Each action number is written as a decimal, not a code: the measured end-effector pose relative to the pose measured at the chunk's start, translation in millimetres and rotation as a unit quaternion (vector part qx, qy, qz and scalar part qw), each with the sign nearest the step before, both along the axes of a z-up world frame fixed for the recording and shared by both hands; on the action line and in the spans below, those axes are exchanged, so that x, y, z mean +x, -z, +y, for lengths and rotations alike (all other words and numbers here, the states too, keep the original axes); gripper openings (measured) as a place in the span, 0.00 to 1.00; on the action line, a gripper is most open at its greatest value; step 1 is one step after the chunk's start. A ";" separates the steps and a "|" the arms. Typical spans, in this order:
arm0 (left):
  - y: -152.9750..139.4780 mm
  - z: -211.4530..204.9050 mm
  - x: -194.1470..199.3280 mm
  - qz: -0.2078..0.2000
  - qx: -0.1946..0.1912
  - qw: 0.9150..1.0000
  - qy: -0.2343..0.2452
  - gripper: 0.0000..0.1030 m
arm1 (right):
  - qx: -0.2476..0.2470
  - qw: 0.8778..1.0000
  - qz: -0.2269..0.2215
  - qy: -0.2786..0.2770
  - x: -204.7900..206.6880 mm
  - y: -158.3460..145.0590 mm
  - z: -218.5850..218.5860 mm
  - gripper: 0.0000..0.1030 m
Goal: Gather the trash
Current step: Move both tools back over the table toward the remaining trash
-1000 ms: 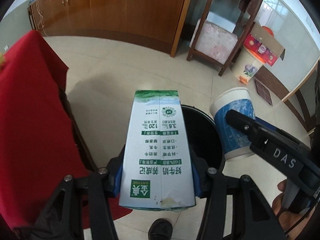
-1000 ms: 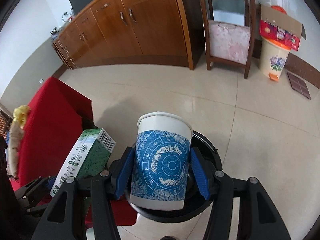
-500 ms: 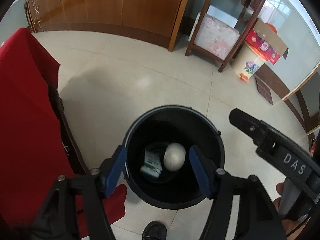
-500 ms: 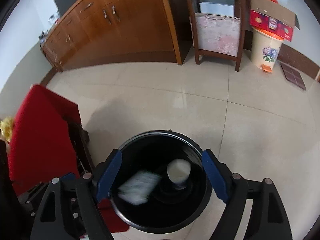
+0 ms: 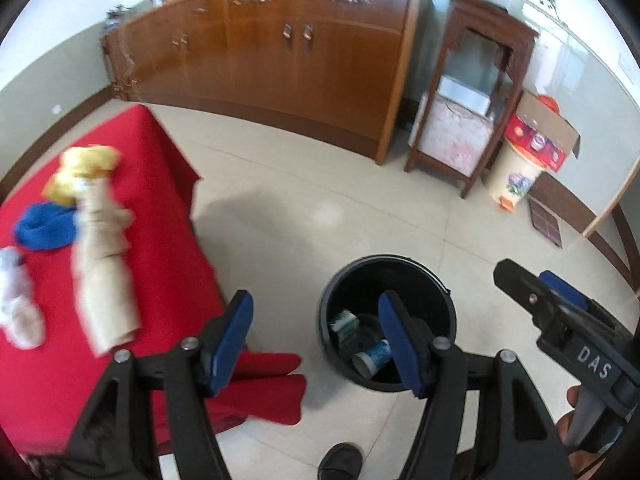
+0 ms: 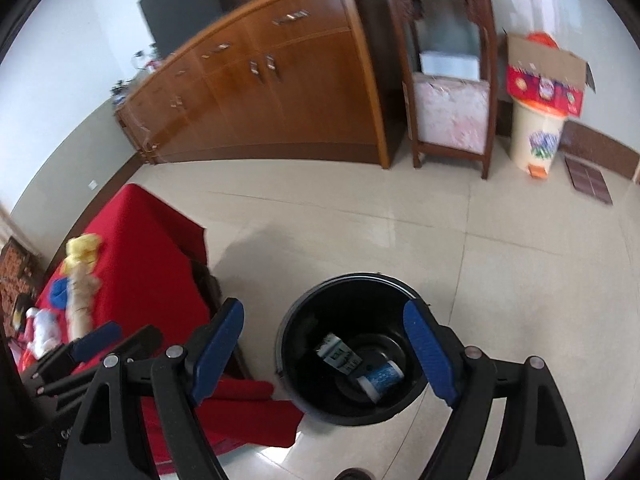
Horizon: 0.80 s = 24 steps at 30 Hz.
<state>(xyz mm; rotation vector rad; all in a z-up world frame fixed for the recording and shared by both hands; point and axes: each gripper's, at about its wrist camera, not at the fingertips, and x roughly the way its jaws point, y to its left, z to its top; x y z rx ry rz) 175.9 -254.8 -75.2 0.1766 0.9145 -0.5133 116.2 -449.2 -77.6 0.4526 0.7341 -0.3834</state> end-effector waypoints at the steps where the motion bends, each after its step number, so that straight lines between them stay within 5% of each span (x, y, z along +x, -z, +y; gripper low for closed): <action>1: -5.1 8.7 -3.4 -0.005 0.001 1.000 -0.010 0.65 | 0.000 1.000 -0.005 -0.009 -3.9 -6.0 9.0 0.82; 11: -60.7 131.8 -36.1 -0.053 -0.005 0.989 -0.139 0.71 | -0.020 0.990 -0.057 -0.127 -25.0 -68.6 131.8 0.86; 24: -83.1 240.4 -83.0 -0.088 -0.017 0.969 -0.230 0.73 | -0.046 0.966 -0.095 -0.237 -40.8 -109.4 249.3 0.87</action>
